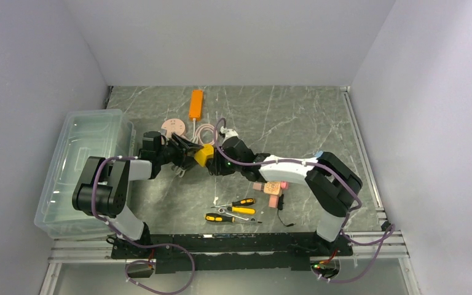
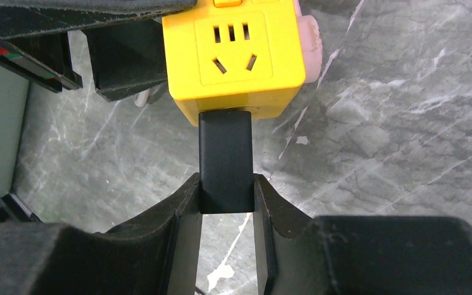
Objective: Pull the plug off the socket
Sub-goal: Remove the plug from the socket.
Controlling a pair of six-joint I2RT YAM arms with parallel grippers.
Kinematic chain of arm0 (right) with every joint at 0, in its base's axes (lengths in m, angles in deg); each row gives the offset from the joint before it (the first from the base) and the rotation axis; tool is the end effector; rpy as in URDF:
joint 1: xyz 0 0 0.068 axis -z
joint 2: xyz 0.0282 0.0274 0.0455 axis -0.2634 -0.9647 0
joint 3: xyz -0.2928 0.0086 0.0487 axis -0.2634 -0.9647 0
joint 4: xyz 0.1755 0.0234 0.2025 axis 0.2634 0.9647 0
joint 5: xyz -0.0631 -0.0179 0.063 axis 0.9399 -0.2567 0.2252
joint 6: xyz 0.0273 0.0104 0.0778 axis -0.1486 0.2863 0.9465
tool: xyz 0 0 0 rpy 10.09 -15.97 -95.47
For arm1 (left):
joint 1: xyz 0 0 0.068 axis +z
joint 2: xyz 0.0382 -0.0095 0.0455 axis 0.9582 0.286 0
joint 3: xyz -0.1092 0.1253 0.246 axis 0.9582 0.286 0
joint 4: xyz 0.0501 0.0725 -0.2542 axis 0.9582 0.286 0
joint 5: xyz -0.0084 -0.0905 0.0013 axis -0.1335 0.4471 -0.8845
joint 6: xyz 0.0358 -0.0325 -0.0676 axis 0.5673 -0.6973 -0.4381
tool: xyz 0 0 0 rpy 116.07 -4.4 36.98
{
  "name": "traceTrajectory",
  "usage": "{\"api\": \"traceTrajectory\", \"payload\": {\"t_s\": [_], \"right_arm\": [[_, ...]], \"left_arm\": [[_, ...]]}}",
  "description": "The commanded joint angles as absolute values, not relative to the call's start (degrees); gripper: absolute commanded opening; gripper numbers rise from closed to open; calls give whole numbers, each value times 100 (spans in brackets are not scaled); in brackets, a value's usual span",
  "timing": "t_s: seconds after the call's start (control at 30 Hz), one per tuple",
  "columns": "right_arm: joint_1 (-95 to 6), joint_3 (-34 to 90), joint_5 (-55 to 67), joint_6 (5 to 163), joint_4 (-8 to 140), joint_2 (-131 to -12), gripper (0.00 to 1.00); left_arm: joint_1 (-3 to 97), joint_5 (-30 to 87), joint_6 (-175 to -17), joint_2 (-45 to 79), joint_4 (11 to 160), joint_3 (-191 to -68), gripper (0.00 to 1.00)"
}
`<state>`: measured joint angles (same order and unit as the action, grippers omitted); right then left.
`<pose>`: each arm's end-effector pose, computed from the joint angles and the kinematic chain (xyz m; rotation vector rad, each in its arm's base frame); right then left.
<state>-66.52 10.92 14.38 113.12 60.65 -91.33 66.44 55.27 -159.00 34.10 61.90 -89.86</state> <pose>0.2621 0.3251 0.1796 -0.3085 2.3414 0.7834 0.3150 -0.0805 0.1389 -0.9946 2.2171 -1.4067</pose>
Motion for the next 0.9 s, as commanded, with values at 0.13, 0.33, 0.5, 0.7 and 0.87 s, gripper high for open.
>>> {"api": "traceTrajectory", "payload": {"t_s": [0.13, 0.33, 0.5, 0.7, 0.87], "right_arm": [[-6673, 635, 1411, 10388, 5389, -8676, 0], [-6678, 1030, 2120, 10892, 6182, -8895, 0], [-6596, 1371, 2451, 11444, 6941, -9056, 0], [-6179, 1296, 1908, 11975, 7062, -9145, 0], [-6168, 993, 1702, 11626, 6549, -8996, 0]], "left_arm": [[6732, 5623, -15849, 3332, 5744, -9004, 0], [6732, 5632, -15865, 3357, 5726, -8996, 0], [6732, 5640, -15877, 3361, 5717, -8987, 0], [6732, 5640, -15882, 3361, 5718, -8994, 0], [6732, 5649, -15887, 3371, 5709, -9000, 0]]}}
